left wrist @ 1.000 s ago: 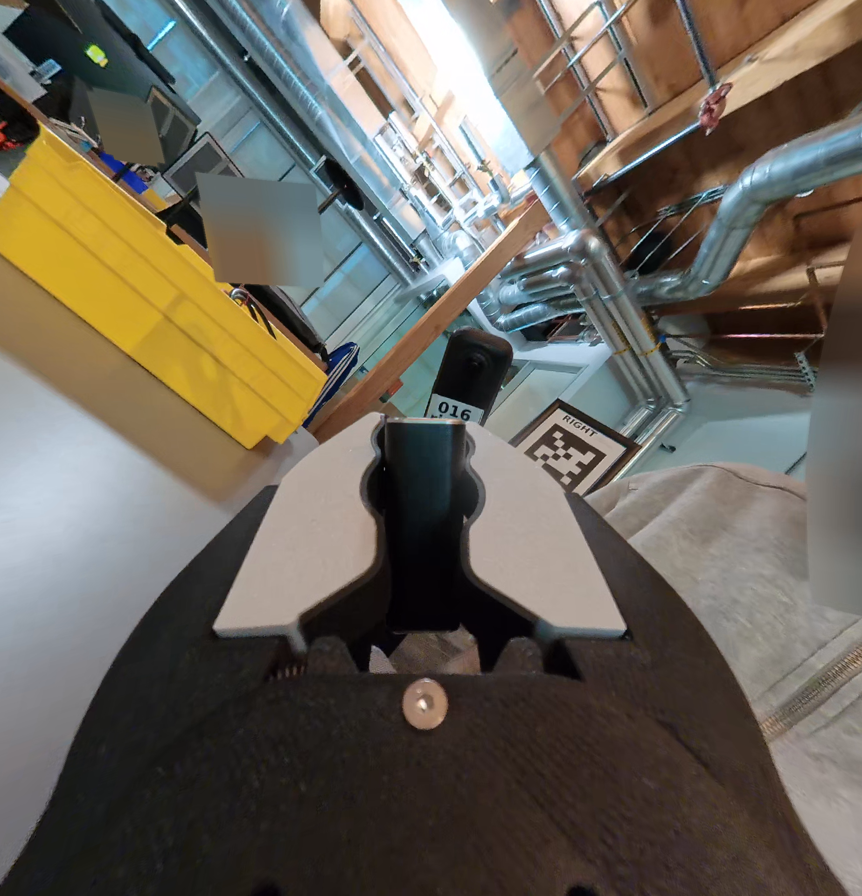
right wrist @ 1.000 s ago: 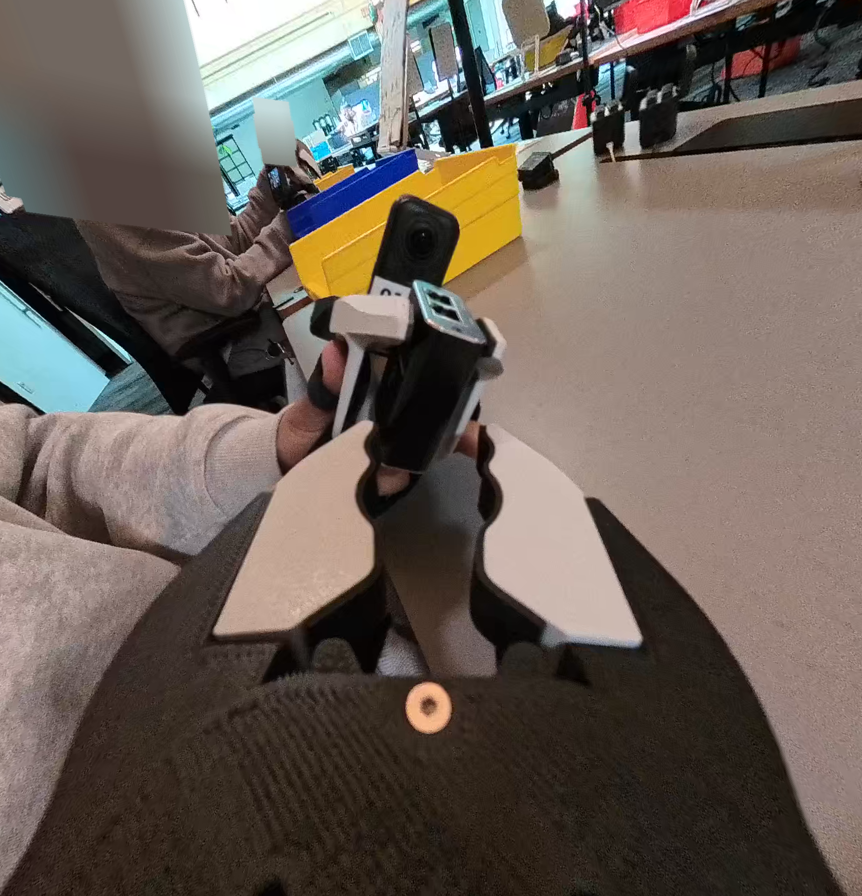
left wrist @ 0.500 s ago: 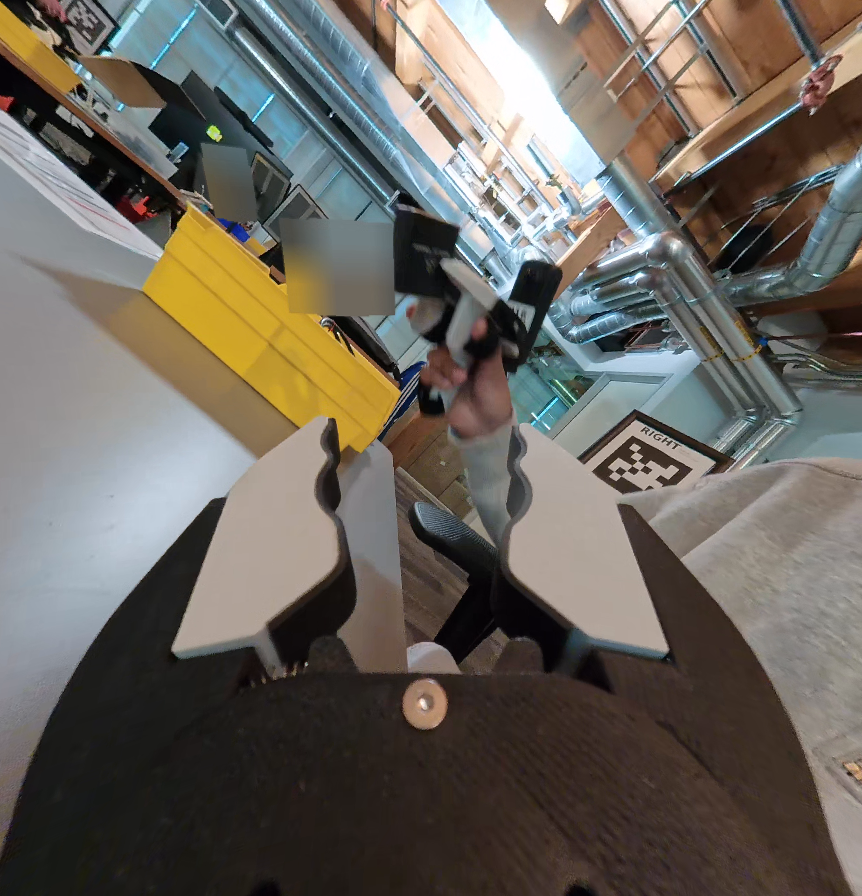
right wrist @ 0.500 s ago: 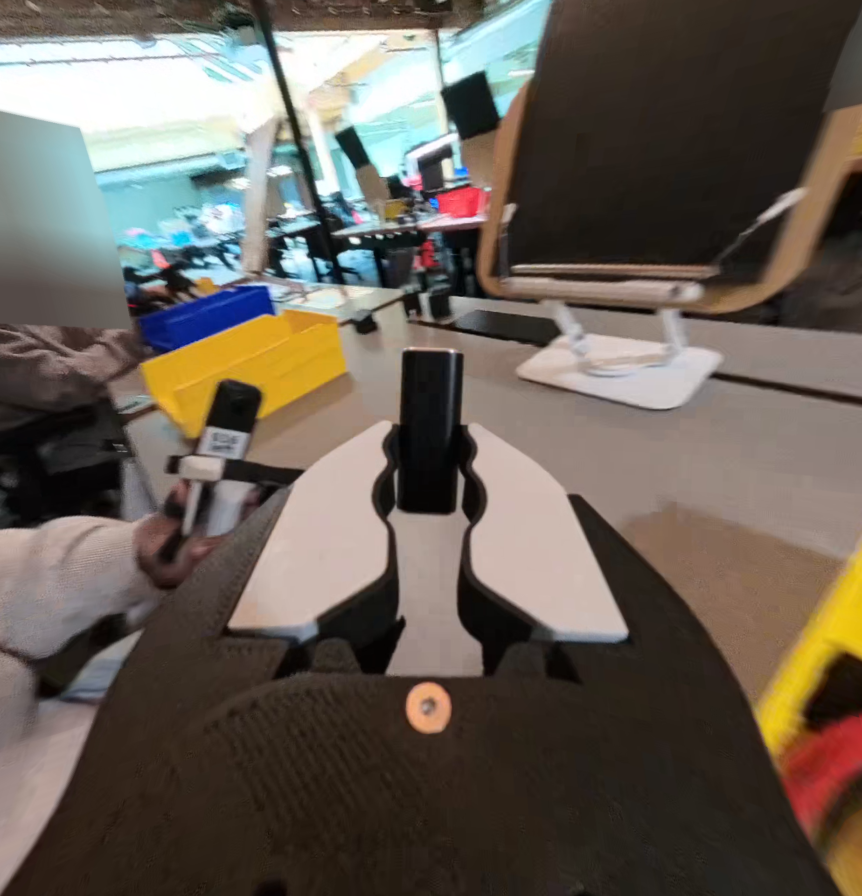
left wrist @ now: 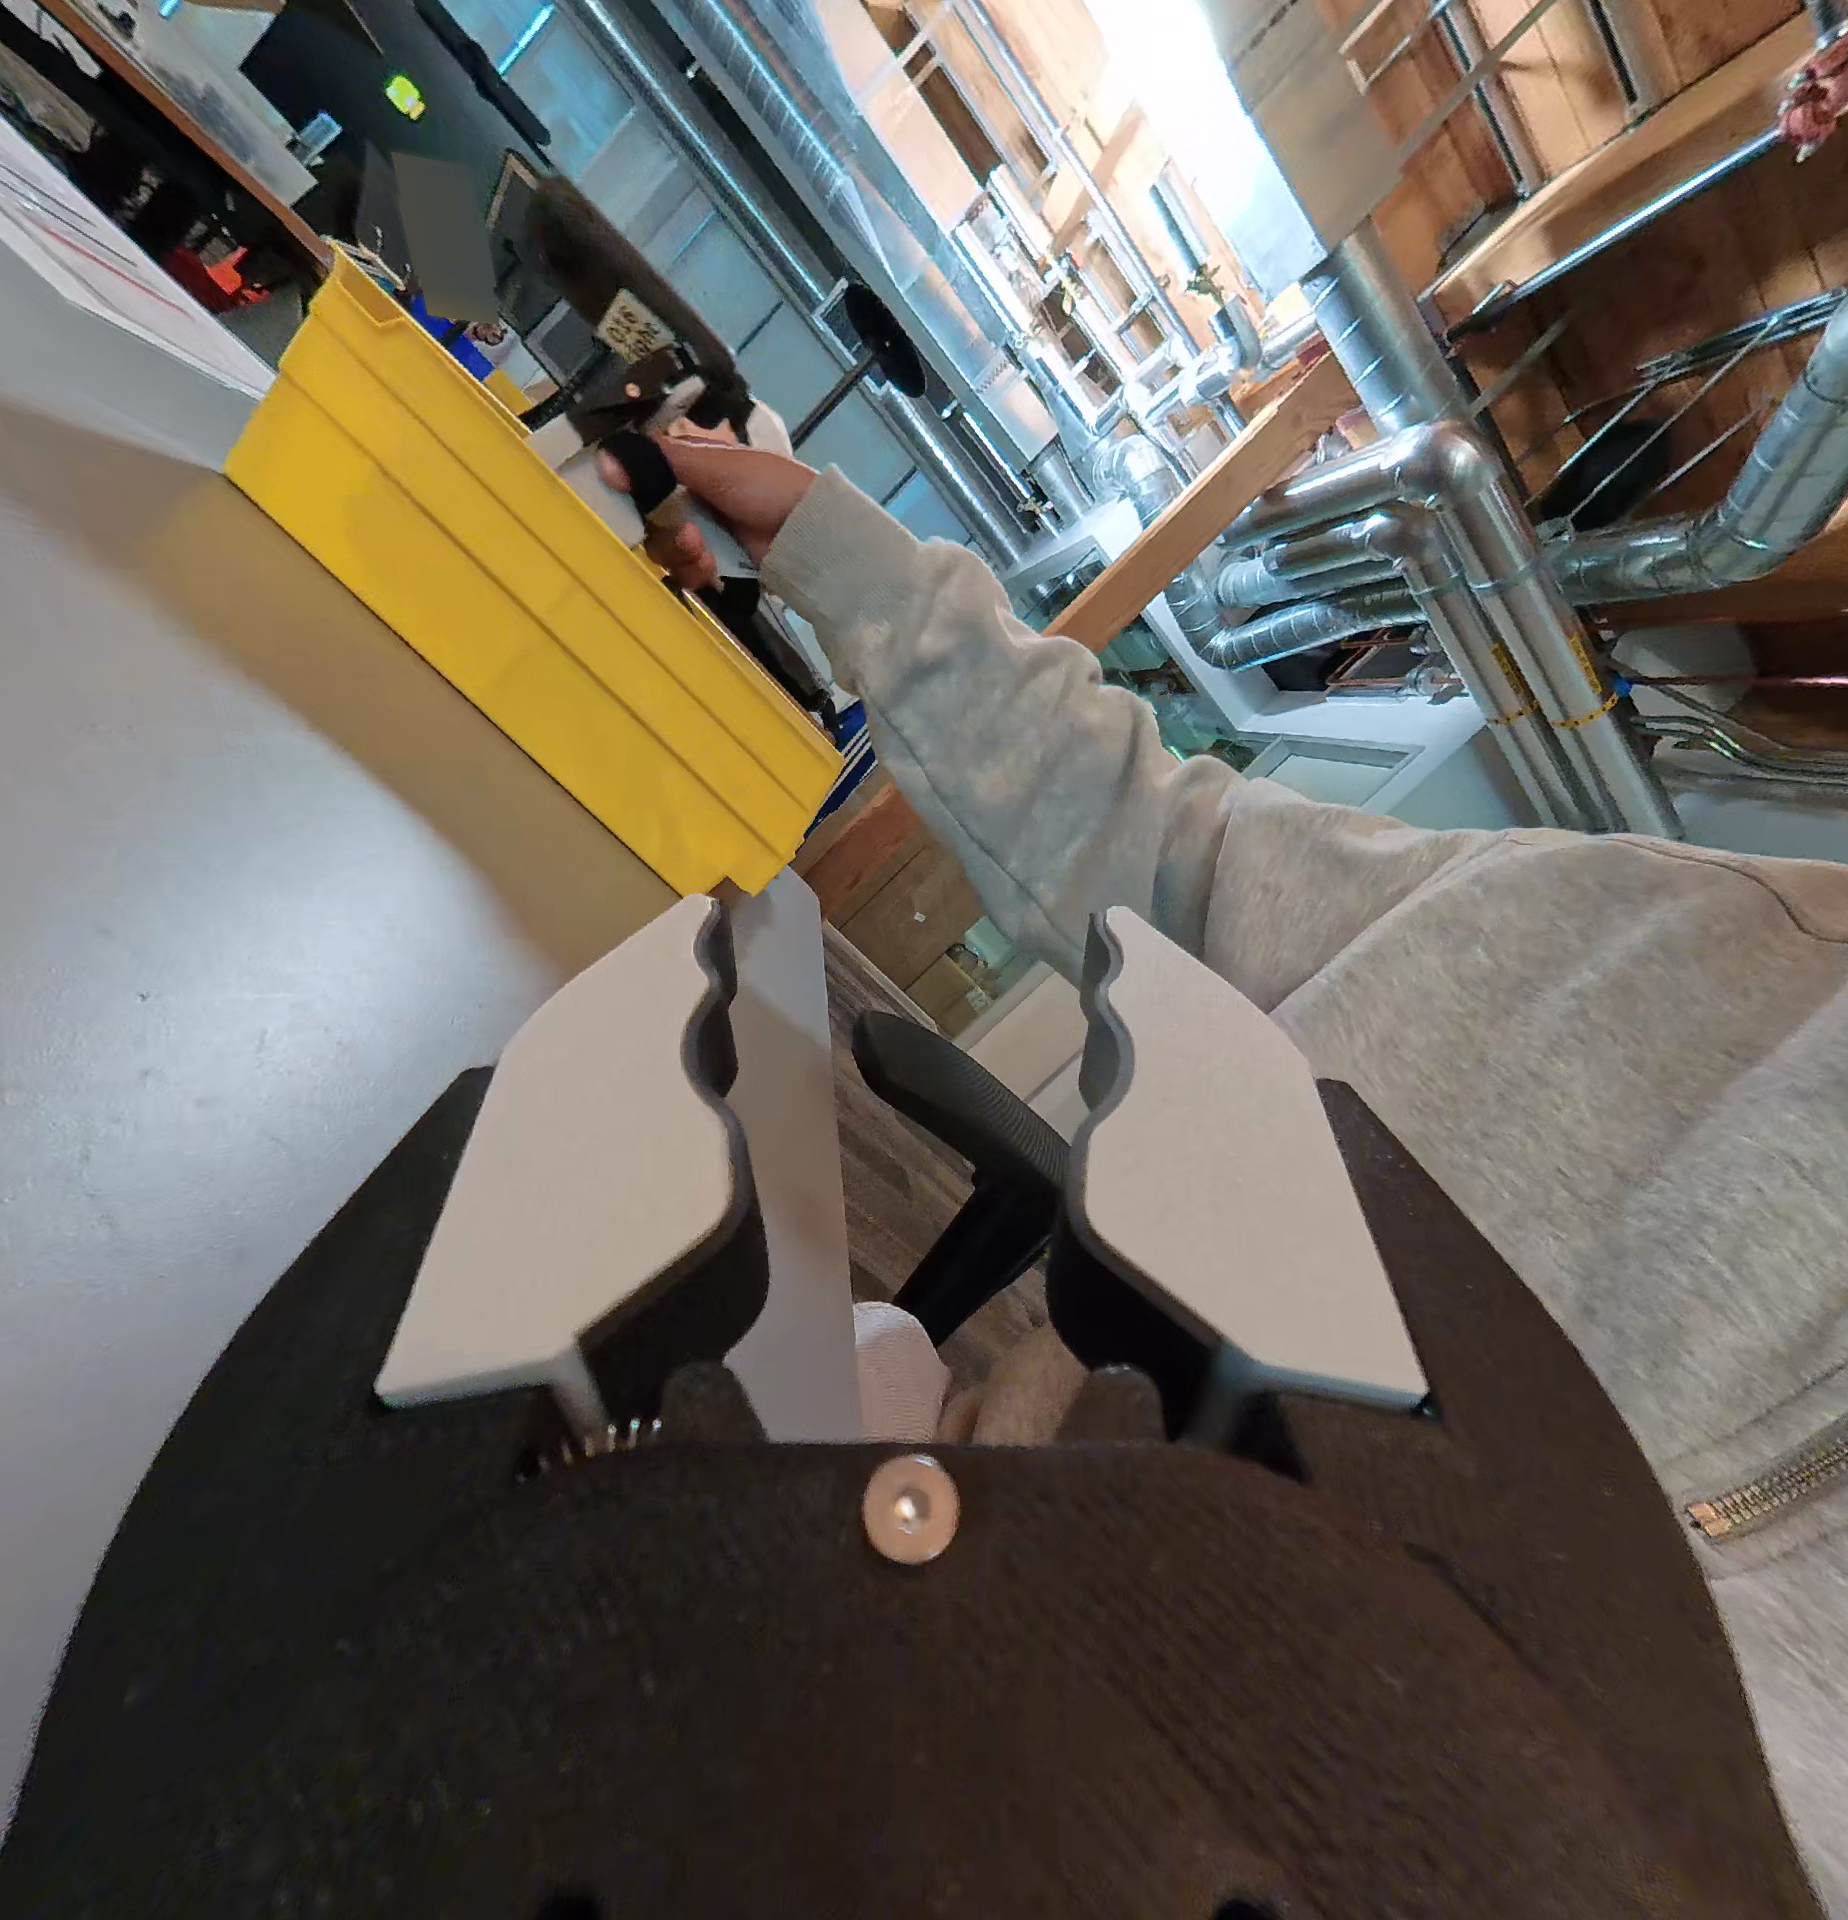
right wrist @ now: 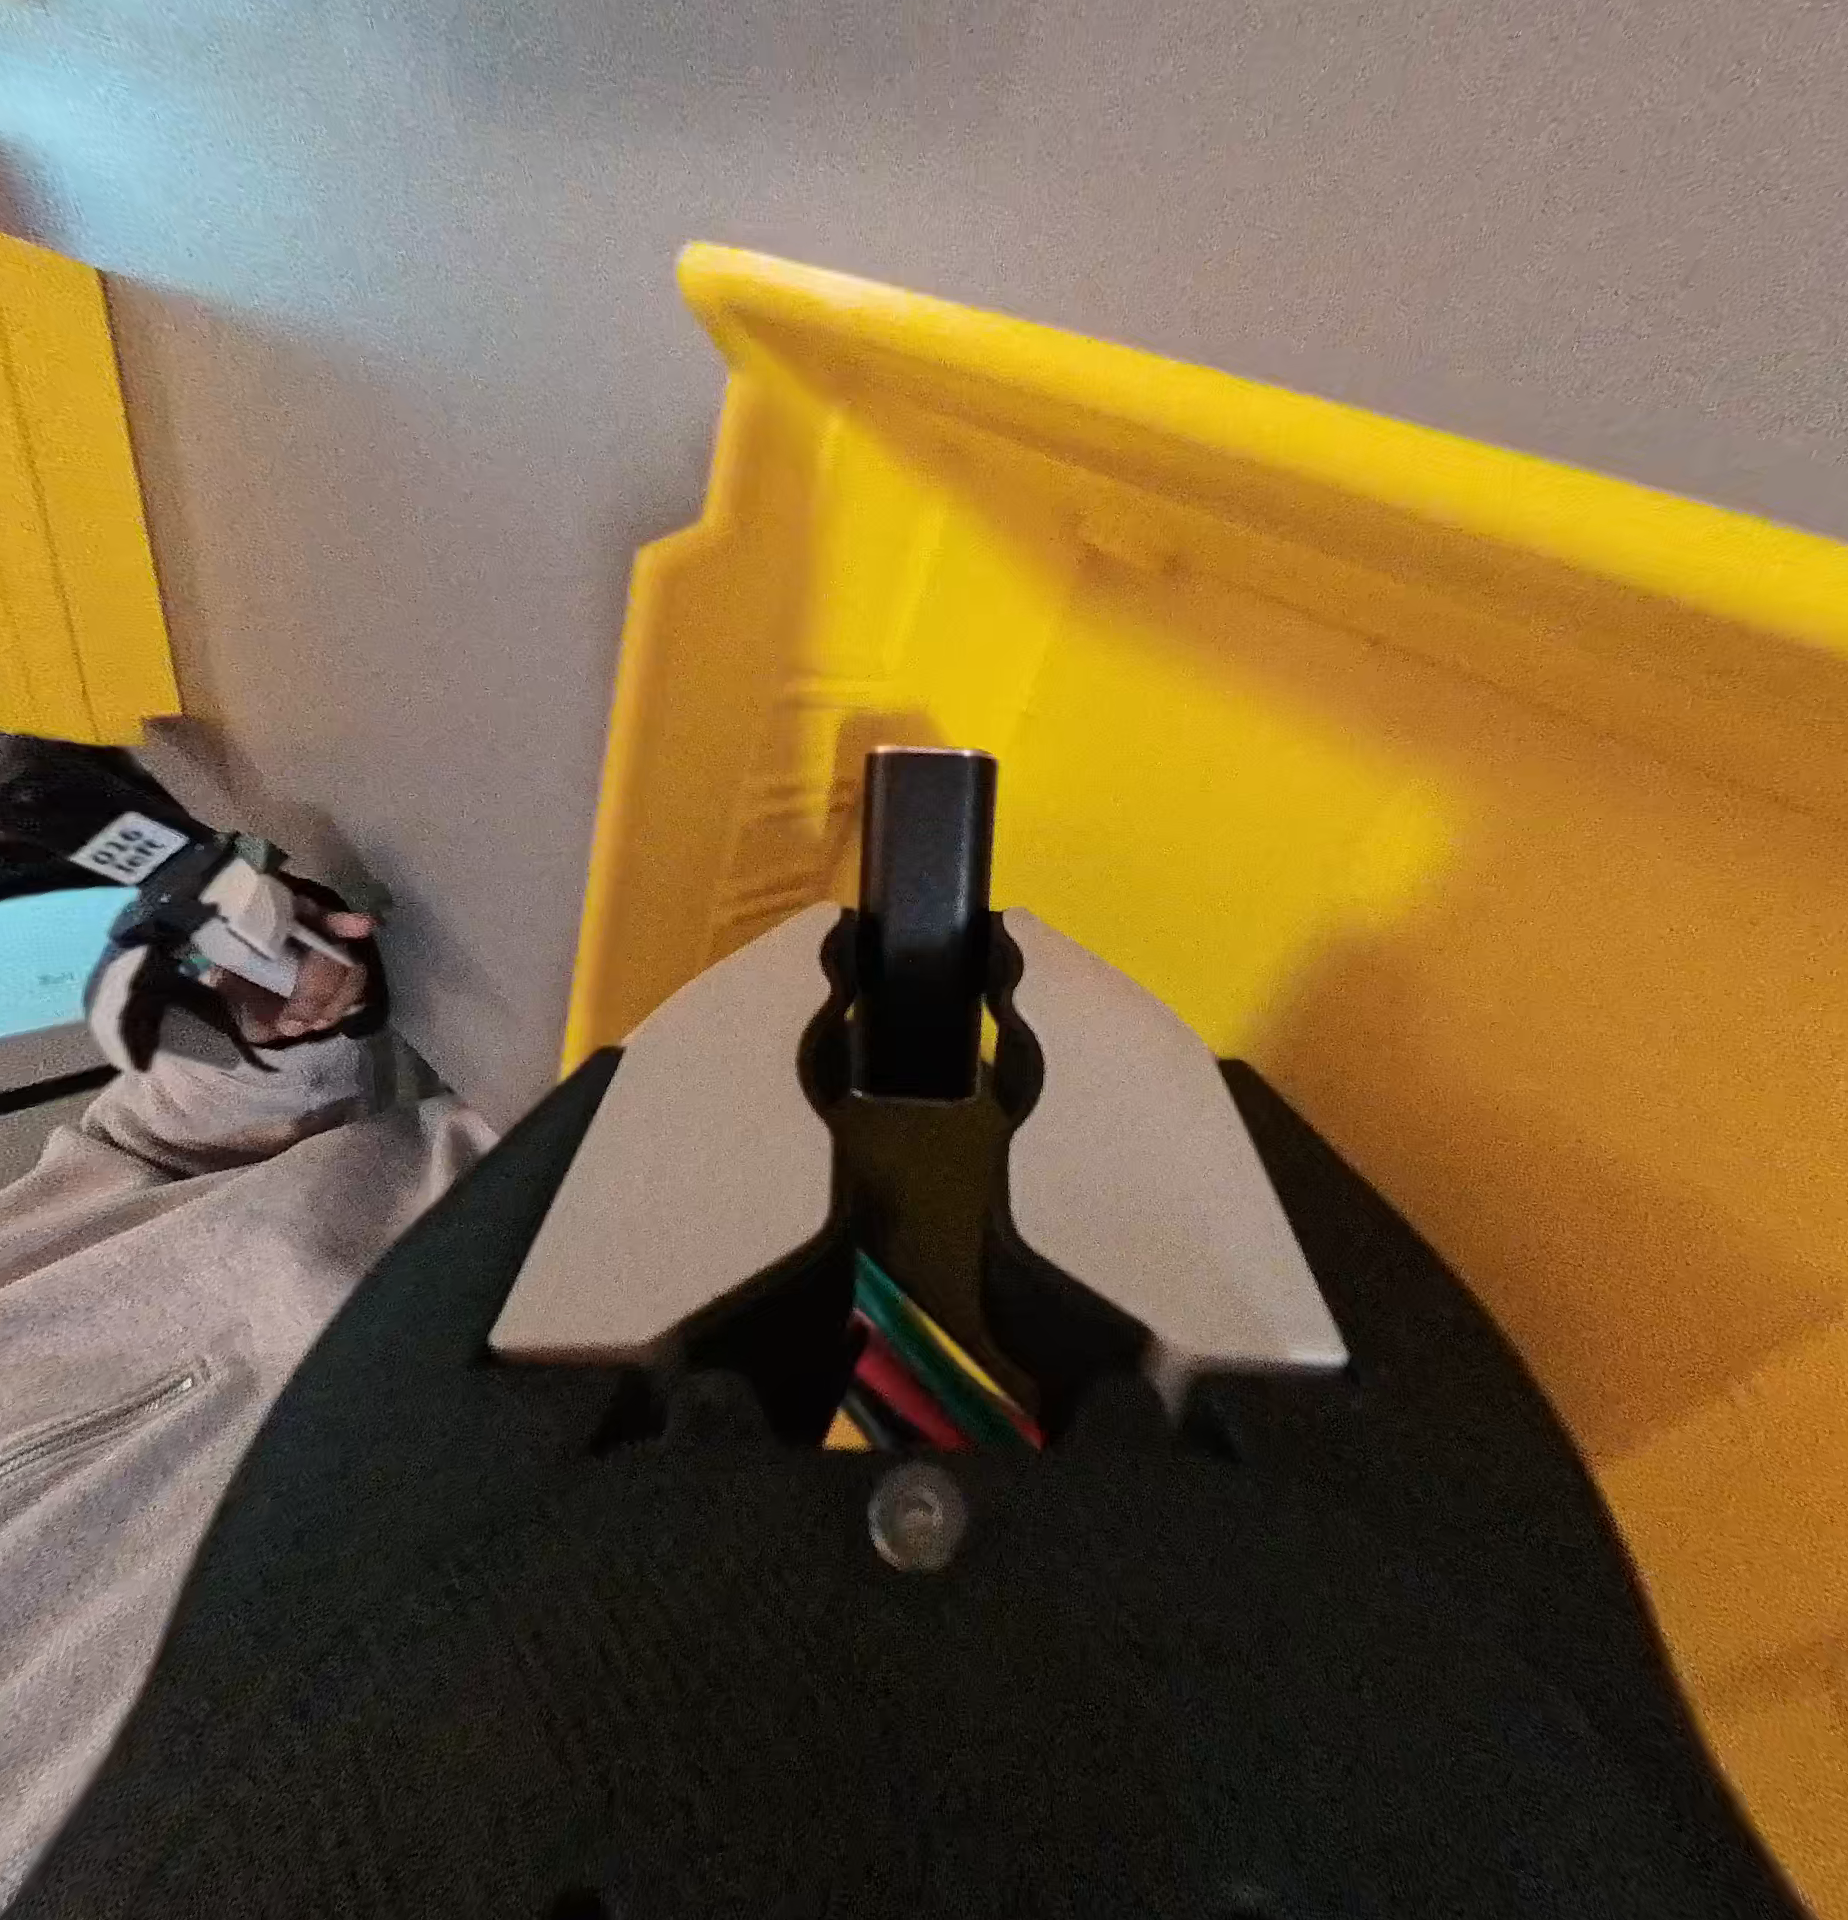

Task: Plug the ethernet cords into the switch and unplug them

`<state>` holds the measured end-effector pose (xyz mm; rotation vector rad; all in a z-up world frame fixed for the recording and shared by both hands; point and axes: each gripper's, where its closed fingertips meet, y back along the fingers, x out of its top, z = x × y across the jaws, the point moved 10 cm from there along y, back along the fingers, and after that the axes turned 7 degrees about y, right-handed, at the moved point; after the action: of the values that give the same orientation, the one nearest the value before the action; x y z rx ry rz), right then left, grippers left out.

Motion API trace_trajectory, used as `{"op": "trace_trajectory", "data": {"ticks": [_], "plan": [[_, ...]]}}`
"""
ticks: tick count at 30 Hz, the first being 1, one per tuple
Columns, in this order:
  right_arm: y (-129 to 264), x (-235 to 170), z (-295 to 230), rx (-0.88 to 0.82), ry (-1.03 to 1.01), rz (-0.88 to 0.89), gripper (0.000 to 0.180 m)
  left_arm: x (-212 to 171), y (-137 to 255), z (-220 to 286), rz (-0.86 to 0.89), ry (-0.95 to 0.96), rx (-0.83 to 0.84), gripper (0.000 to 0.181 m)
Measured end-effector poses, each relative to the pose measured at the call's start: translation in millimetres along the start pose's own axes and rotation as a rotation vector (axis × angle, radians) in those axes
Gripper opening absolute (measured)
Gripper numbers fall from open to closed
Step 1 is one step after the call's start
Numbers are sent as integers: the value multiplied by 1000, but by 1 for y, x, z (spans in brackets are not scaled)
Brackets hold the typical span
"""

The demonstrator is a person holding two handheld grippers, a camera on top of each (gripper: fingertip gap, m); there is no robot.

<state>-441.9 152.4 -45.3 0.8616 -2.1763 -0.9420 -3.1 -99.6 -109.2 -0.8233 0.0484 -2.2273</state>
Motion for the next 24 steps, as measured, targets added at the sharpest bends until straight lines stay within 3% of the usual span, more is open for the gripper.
{"op": "trace_trajectory", "data": {"ticks": [3,7,9,13,17,20,24], "plan": [[-8,5,18,-53,-45,-99,24,0,0,0,-5,5,-5,63],[10,7,23,-118,-76,-44,26,-1,-1,0,-92,30,-21,51],[27,2,16,-159,-50,22,12,-2,-3,1,-113,24,-22,51],[57,-20,-25,-295,150,239,6,-3,-3,2,-114,18,-24,51],[70,-64,-113,-509,541,524,3,-3,-6,3,-125,-10,-7,51],[49,-114,-182,-668,779,781,1,-5,-15,12,-126,-81,8,40],[-24,-165,-235,-421,817,979,0,-5,-37,37,-69,-248,63,36]]}}
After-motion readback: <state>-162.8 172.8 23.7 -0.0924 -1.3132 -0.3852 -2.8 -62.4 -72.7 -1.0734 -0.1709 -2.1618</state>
